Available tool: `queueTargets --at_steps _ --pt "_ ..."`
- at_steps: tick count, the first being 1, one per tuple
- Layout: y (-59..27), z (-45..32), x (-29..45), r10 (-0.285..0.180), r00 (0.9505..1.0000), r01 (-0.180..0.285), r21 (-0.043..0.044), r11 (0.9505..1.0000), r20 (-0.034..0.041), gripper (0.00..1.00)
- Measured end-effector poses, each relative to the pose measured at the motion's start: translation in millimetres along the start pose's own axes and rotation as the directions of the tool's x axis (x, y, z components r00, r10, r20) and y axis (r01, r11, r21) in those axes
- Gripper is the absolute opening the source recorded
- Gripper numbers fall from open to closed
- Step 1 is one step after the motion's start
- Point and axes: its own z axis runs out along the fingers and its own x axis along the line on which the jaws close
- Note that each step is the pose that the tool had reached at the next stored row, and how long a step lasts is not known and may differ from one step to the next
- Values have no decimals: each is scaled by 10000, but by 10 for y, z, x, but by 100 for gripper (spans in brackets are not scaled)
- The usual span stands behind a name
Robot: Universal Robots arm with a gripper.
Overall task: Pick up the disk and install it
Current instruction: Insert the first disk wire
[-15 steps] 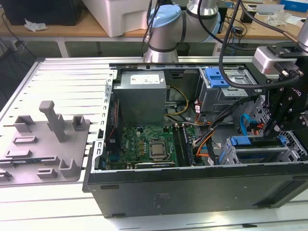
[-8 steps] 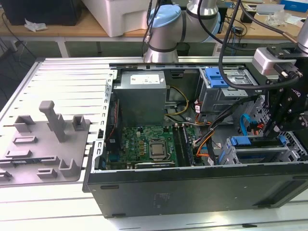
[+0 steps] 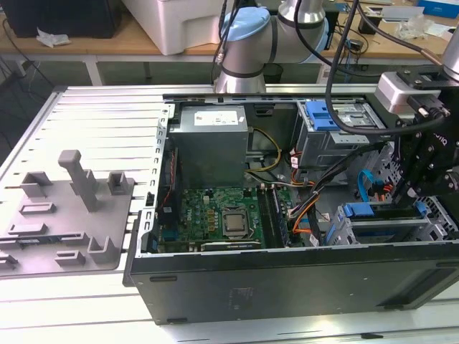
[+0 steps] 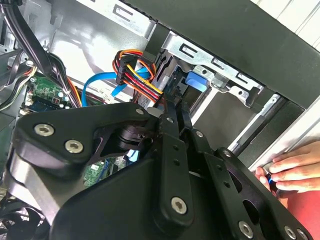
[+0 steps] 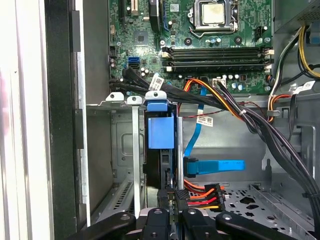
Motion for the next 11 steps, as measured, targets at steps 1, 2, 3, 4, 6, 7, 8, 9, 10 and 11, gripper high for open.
queueTargets --at_steps 1,2,3,4,6,7,8,9,10,11 --pt "-5 1 0 1 10000 -1 0 10000 2 16" --pt "-5 2 1 3 10000 -3 0 10000 0 16" --pt "-6 2 1 1 10000 -1 0 10000 -1 16" --pt "-6 3 1 1 10000 -1 0 10000 -2 16" --pt "-6 4 1 0 10000 0 0 10000 -2 16" --pt "-4 5 1 0 10000 0 0 10000 1 16" --pt "0 5 1 1 10000 -1 0 10000 1 16" --pt "5 5 2 2 10000 -2 0 10000 0 16" --pt "7 4 1 1 10000 -1 0 10000 0 16" --pt "8 4 1 0 10000 0 0 10000 0 16"
